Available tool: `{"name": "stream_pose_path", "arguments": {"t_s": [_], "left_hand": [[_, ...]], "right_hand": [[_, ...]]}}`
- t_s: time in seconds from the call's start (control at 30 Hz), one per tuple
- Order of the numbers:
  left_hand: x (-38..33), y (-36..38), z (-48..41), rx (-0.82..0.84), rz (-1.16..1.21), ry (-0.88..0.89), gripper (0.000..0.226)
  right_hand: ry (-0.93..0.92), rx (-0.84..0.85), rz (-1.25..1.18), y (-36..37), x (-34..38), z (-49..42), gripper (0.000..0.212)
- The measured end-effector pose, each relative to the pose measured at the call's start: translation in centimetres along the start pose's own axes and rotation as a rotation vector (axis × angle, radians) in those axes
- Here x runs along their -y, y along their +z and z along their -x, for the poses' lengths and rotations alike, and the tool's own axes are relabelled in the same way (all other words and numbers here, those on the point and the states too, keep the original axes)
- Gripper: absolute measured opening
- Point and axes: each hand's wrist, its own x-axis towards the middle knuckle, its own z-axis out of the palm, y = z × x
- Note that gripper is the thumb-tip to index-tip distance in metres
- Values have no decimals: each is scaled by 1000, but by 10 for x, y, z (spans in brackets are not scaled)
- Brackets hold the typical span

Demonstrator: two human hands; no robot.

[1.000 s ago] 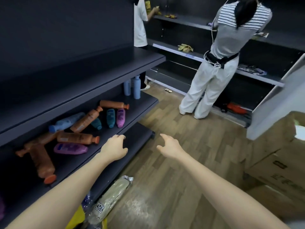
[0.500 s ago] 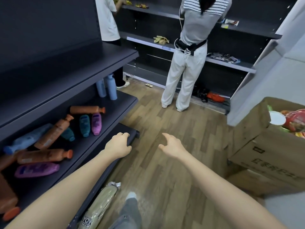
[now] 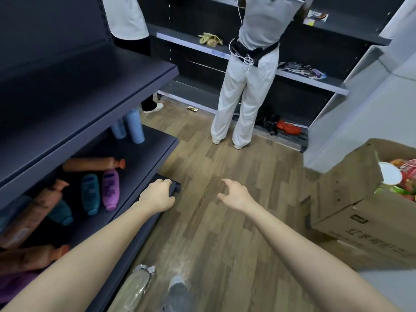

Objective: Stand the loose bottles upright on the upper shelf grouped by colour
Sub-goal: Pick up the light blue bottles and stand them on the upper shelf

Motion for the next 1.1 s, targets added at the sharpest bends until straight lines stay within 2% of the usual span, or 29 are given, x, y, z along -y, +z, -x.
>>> {"name": "stream_pose_path", "arguments": {"t_s": [0.23, 0.57, 0.8, 1.1], "left_hand": [[16, -29, -62, 8, 12, -25, 49], [38, -44, -94, 39, 27, -60, 58], [49, -36, -103, 87, -1, -120, 58], [56, -10, -129, 165, 46, -273, 48]], "right_hand": [[22, 22, 46, -19, 25, -65, 60], [-26, 72, 68, -18, 57, -109, 61], [-82, 133, 125, -9, 64, -135, 60], [-175, 294, 231, 6, 64, -191, 61]]}}
